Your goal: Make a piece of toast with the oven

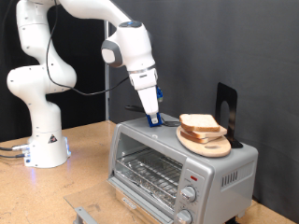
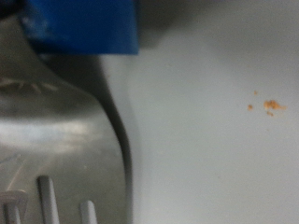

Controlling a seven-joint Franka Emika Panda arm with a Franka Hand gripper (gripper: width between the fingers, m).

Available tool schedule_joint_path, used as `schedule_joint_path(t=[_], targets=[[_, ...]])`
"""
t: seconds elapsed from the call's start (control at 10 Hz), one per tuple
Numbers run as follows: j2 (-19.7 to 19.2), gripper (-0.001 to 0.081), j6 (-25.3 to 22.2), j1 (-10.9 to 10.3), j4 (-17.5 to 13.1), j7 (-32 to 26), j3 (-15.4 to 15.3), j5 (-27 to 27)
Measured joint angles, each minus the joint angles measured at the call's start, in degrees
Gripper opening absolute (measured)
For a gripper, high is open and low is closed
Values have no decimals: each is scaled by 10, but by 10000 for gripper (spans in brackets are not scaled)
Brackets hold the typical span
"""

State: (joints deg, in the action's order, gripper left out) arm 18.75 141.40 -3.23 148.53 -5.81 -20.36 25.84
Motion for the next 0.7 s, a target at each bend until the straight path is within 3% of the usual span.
schedule_joint_path(t=[0.5, 0.7], targets=[[1, 800, 0, 0, 2, 0, 0, 2], [1, 554, 1, 0, 2, 0, 0, 2]])
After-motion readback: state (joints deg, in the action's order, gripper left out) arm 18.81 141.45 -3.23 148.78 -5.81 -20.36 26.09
